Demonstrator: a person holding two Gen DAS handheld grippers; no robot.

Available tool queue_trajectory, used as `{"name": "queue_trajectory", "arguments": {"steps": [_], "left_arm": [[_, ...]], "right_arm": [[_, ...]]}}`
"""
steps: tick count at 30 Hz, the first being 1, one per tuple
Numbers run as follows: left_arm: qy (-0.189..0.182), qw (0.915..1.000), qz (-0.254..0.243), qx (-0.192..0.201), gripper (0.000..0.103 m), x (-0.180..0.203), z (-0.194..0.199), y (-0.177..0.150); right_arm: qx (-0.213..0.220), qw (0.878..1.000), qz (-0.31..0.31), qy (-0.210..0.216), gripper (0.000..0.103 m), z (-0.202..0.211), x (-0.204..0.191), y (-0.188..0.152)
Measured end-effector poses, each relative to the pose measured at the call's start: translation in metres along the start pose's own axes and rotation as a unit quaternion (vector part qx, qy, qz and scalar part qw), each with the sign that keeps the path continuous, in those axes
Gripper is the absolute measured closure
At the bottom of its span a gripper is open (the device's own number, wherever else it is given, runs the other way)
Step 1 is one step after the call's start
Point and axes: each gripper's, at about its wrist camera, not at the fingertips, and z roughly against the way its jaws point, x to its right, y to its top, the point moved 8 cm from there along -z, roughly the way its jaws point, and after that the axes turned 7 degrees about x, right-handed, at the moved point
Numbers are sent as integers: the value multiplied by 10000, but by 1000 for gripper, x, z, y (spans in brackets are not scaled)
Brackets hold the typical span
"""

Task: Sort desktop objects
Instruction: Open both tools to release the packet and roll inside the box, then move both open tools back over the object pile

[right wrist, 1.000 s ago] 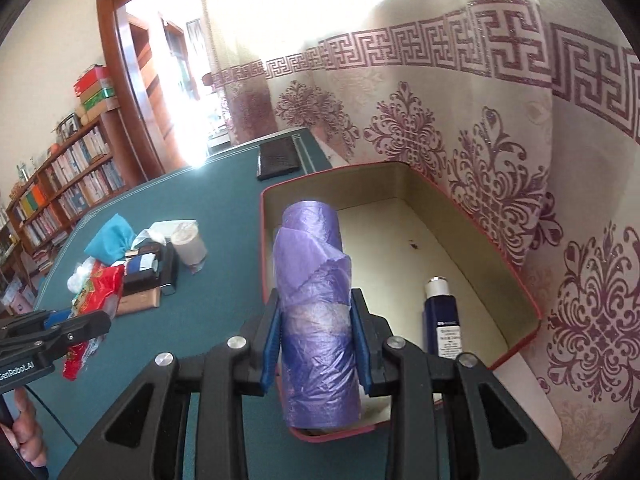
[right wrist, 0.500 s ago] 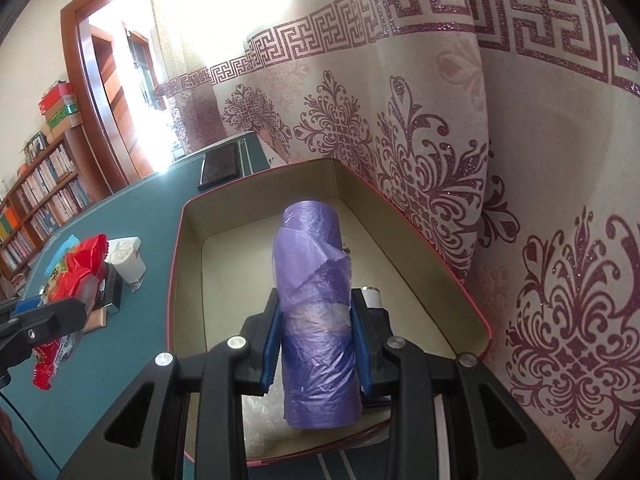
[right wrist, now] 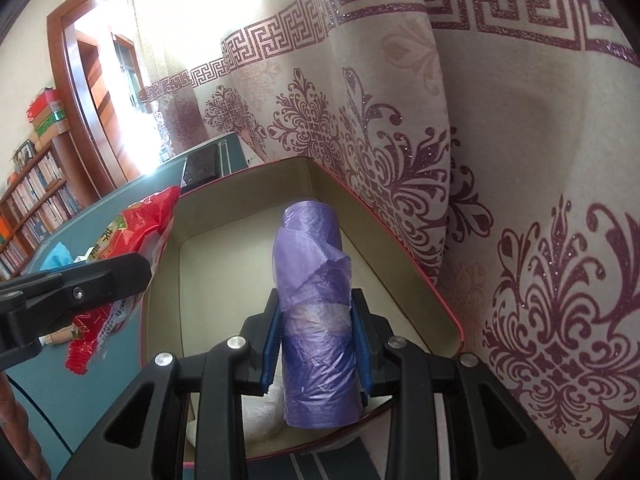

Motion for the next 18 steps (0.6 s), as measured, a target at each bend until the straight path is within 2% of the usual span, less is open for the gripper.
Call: {"name": "queue_trajectory", "arguments": {"steps": [2, 3, 4, 5, 6, 18], "left_arm": [[-46, 10000, -10, -48, 67, 4, -4, 0], [-73, 9999, -1, -91, 64, 6, -6, -1], [-103, 9999, 25, -130, 51, 7, -7, -1], [-133, 9998, 61, -132, 40, 8, -7, -1], [-165, 9998, 98, -87, 37, 7, -6, -1], [388, 9990, 121, 182, 37, -27, 17, -1]], "right_arm": [[44, 10000, -15, -62, 66, 2, 1, 1], [79, 9999, -13, -105, 62, 3, 2, 3], [110, 9999, -21, -129, 57, 5, 3, 3], [131, 9998, -48, -138, 46, 6, 4, 4], [156, 9998, -79, -135, 38, 7, 4, 5], [168, 9998, -97, -100, 35, 12, -6, 6]]}}
